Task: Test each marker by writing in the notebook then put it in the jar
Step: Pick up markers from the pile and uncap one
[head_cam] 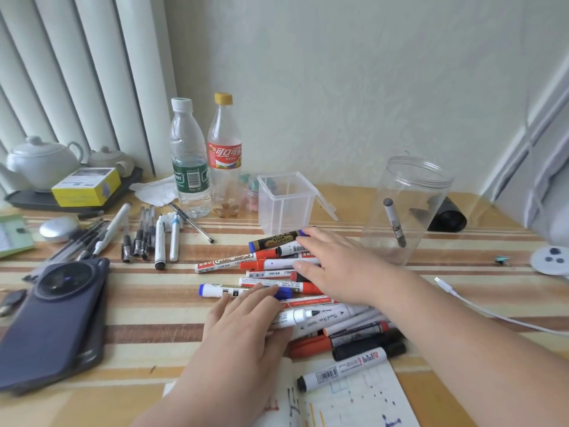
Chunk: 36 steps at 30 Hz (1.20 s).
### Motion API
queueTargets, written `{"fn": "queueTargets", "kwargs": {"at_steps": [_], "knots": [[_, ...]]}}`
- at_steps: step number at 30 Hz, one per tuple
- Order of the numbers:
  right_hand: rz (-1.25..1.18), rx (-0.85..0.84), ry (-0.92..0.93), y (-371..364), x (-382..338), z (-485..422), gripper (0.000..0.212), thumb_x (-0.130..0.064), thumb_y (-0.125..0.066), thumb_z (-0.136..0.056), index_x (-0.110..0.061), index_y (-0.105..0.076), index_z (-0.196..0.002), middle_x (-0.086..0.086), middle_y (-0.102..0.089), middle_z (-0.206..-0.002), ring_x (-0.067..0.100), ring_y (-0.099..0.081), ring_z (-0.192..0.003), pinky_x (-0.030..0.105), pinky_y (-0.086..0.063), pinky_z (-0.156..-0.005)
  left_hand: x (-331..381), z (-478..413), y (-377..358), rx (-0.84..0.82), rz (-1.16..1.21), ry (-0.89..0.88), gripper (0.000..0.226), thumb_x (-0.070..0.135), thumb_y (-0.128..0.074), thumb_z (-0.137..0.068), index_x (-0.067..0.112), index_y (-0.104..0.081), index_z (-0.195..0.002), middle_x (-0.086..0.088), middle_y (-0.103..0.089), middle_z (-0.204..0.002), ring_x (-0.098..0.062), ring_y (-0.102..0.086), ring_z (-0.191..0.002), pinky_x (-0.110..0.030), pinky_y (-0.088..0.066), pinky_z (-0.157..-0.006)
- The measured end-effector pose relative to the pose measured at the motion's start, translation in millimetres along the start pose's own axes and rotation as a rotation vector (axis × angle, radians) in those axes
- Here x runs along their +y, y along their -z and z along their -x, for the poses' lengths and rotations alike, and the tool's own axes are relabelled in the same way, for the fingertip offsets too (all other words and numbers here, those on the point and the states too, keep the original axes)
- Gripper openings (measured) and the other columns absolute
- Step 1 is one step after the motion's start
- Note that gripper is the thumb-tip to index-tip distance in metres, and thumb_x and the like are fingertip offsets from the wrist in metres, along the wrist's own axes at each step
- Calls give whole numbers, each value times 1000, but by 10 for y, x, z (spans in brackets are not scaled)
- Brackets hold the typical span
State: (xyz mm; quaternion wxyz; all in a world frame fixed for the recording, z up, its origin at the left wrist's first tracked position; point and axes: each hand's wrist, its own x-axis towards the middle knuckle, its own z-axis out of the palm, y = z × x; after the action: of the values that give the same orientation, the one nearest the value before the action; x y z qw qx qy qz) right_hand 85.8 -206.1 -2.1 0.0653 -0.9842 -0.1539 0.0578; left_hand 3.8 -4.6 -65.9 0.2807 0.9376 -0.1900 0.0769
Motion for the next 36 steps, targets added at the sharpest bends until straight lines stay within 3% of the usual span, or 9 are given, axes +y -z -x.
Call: {"fn": "queueTargets", "kwargs": {"at_steps": [3, 6, 12, 16, 20, 23, 28, 36], "knots": [[38, 62, 12, -98, 5, 102, 63, -58, -28, -102, -29, -20, -158, -12, -21, -164, 10, -14, -151, 35, -13, -123, -29, 0, 16, 32, 68, 24, 43, 59, -24, -84, 39, -54, -107, 29, -47, -139, 0, -40, -138, -34, -16, -119], [0, 45, -7, -74, -11, 264, 65, -62, -27, -101, -32, -19, -158, -17, -18, -164, 4, -10, -151, 32, -12, -123, -52, -3, -36, 95, 49, 4, 24, 52, -33, -87, 40, -49, -100, 24, -55, -135, -6, -50, -132, -44, -28, -115], [46, -59, -62, -23, -62, 558, 66, -61, -25, -102, -33, -10, -160, -20, -3, -166, 0, 0, -152, 28, 0, -122, -85, -20, -113, 203, -38, -43, 15, 48, -42, -86, 39, -50, -95, 19, -63, -129, -12, -60, -125, -56, -42, -105], [-22, 11, -35, -177, -36, 588, 64, -61, -24, -102, -36, -11, -159, -24, -2, -165, -4, 4, -150, 27, 4, -123, -73, -56, -132, 261, -120, -93, 13, 47, -45, -84, 36, -52, -88, 20, -67, -120, -11, -66, -116, -55, -48, -95], [-234, 183, -38, -120, 22, 504, 47, -51, -33, -103, -33, -51, -143, -22, -41, -147, 0, -29, -142, 21, -16, -116, -56, -39, -136, 255, -97, -79, 14, 47, -44, -85, 36, -51, -87, 19, -67, -119, -12, -67, -114, -56, -49, -94], [-223, 333, -79, 6, 136, 178, 31, -27, -42, -103, -20, -69, -117, -11, -63, -119, 11, -52, -119, 30, -41, -104, -37, -36, -98, 260, 3, -50, 11, 49, -41, -89, 39, -46, -93, 22, -63, -120, -9, -61, -117, -53, -44, -102], [13, 104, -125, 135, 173, -339, 41, -8, -40, -93, -27, -64, -120, -12, -59, -122, 20, -51, -116, 44, -50, -92, -11, -66, -38, 293, 2, -58, 21, 51, -41, -94, 35, -55, -89, 25, -59, -104, -3, -53, -100, -35, -34, -96], [95, -41, -171, 219, -7, -466, 66, 7, -44, -87, -30, -52, -142, 1, -54, -142, 28, -55, -119, 40, -52, -93, -21, -66, -7, 274, -23, -16, 24, 51, -39, -92, 35, -57, -90, 21, -53, -91, -9, -54, -89, -30, -29, -86]]}}
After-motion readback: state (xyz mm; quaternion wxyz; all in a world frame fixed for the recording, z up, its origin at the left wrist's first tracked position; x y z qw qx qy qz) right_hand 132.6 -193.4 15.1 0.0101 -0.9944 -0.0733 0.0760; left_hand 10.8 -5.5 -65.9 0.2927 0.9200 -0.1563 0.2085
